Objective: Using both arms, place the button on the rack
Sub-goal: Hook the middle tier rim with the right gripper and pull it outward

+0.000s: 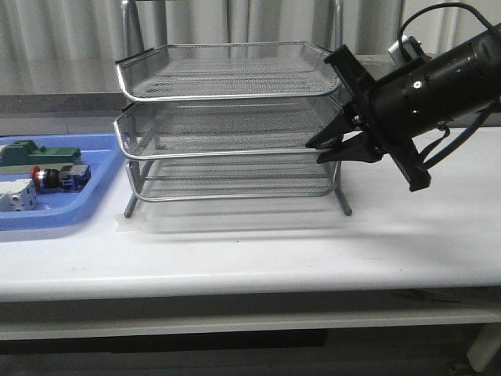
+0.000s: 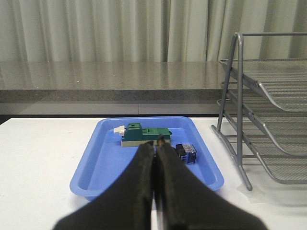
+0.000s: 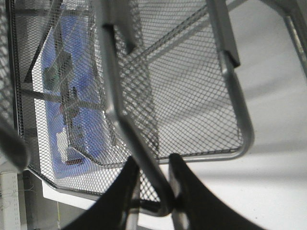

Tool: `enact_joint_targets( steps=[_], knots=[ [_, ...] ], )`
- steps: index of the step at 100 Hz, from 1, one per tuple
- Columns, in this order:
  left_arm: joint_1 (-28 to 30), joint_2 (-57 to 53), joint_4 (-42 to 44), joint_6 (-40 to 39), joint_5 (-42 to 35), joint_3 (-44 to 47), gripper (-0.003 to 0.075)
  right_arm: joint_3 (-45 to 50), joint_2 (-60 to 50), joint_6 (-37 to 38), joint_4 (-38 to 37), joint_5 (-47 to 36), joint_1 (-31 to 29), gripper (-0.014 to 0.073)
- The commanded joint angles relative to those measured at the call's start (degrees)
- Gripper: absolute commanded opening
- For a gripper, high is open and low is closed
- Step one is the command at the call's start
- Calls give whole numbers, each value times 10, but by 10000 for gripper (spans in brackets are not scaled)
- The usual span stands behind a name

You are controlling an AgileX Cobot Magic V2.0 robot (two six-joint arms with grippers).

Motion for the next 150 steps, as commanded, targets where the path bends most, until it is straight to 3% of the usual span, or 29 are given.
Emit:
enact_joint_targets(
  steps=[1,67,91,101,127,150],
  knots=[
    [1,-19,-3,-6,-49,32,-21,4,-26,-17,-25,59,10,36],
    [1,-19,-3,-6,-49,32,-21,212,-171,-77,-27,28,25,36],
    [1,-19,-3,-6,-49,32,-21,232,-213,-81,-27,21,25,50],
    [1,-19,-3,-6,-49,32,-21,232,-219,-86,-27,24,25,111],
    [1,-19,-3,-6,-49,32,-21,232,-223,-93,-28,35,25,427],
    [1,-19,-3,-6,-49,32,-21,232,-223,-111,-42,48,25,470]
  ],
)
